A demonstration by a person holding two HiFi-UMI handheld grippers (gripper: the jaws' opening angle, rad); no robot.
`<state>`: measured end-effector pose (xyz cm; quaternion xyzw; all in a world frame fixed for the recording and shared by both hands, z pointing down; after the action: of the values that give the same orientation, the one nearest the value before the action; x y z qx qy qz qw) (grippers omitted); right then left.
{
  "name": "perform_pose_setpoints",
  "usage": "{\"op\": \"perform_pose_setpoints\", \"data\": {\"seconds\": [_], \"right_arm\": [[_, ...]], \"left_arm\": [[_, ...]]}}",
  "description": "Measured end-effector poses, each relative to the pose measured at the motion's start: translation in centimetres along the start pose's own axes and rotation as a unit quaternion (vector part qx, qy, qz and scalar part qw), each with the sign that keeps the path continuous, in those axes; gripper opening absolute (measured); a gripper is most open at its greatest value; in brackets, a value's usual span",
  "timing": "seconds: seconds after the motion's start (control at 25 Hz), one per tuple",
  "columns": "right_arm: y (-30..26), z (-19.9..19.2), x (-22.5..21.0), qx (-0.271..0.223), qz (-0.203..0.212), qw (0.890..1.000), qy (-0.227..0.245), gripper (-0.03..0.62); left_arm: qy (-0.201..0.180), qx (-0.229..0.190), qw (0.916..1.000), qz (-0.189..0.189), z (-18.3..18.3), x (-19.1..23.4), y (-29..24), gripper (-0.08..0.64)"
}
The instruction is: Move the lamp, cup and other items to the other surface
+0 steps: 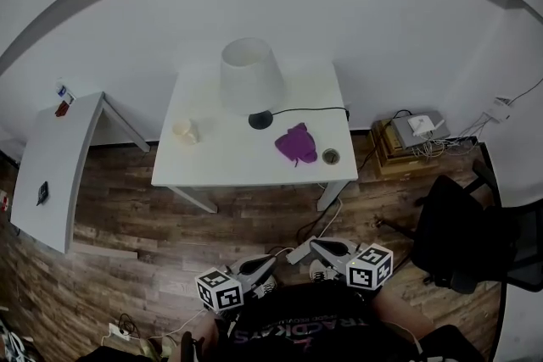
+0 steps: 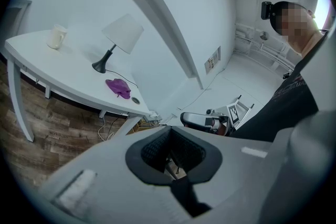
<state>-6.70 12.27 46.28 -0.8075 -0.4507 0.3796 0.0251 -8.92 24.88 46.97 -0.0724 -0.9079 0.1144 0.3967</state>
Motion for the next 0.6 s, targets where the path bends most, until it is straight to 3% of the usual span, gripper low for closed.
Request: {"op": "perform_pose_setpoints", "data": {"seconds": [0.2, 0.28, 0.6], "right_arm": [[-0.3, 0.6, -0.9, -0.008, -0.008, 1.000, -0.007, 0.008], [-0.6, 0.8, -1.4, -0.006, -0.010, 1.000, -0.009, 0.075], [-3.8, 2.9, -5.2, 0.028, -0.039, 0.998, 0.028, 0.127]], "left_arm": [[0.008, -0.004, 0.9999, 0.008, 0.0, 0.4, 0.3, 0.003], [0.012, -0.007, 0.9998, 0.013, -0.1, 0.6, 0.5, 0.003], [0.033, -0.050, 0.9964, 0.060, 0.4, 2.0, 2.7, 0.003]]}}
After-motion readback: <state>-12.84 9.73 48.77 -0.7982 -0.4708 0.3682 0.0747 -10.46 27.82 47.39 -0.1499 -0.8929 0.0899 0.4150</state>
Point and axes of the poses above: the fingertips, and each gripper's own axes: y backward along the fingers, x to its left, z out of its top, the point moved 2 cm from there along y, backward along the fingers, and after that the axes turned 3 degrees about x, right-handed, at the moved point
